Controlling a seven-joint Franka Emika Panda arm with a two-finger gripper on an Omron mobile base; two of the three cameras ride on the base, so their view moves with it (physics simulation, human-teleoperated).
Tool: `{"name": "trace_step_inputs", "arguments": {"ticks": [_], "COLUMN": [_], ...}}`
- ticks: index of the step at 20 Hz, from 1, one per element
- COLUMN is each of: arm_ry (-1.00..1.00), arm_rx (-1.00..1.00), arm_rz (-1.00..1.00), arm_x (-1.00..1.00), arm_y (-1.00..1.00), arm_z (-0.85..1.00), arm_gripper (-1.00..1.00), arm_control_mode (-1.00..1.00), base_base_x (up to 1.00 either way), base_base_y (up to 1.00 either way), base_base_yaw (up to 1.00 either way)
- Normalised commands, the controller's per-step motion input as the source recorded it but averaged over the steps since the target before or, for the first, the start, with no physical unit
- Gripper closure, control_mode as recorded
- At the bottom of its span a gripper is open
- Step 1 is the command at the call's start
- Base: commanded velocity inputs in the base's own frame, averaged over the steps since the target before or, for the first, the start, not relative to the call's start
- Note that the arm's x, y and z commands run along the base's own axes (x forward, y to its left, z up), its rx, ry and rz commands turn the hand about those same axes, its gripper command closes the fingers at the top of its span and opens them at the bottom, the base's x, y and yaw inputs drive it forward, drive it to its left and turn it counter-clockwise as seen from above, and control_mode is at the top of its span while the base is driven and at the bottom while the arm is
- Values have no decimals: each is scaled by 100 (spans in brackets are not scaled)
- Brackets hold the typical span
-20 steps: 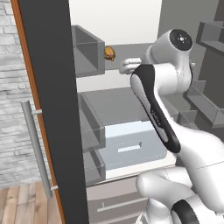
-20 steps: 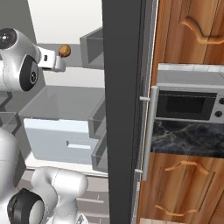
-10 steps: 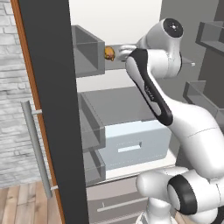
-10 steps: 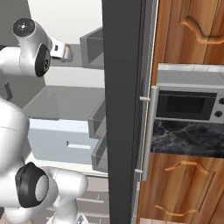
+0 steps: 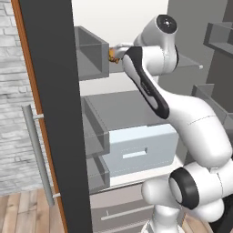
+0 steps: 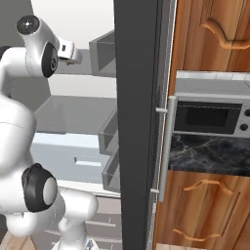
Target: Take the cheese, chicken drumstick, and sweet potato from the fridge and place them on the plate on the dining counter to create an appetizer plate.
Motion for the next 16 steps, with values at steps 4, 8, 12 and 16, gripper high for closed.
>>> {"name": "trace_step_inputs", "arguments": {"ticks": [4,8,12,16], "arm_ry": [0,1,3,4], "arm_rx": [-3,0,0,0], "arm_rz": [-2,0,0,0], "arm_x": [51,59,52,49], "arm_y": [18,15,7,4], "arm_z": [0,0,0,0], "arm_gripper": [-100,-100,-100,-100], "arm_control_mode": [-100,-100,-100,-100], "base_base_x": [0,0,0,0], "base_base_y": [0,0,0,0], "base_base_yaw": [0,0,0,0]}}
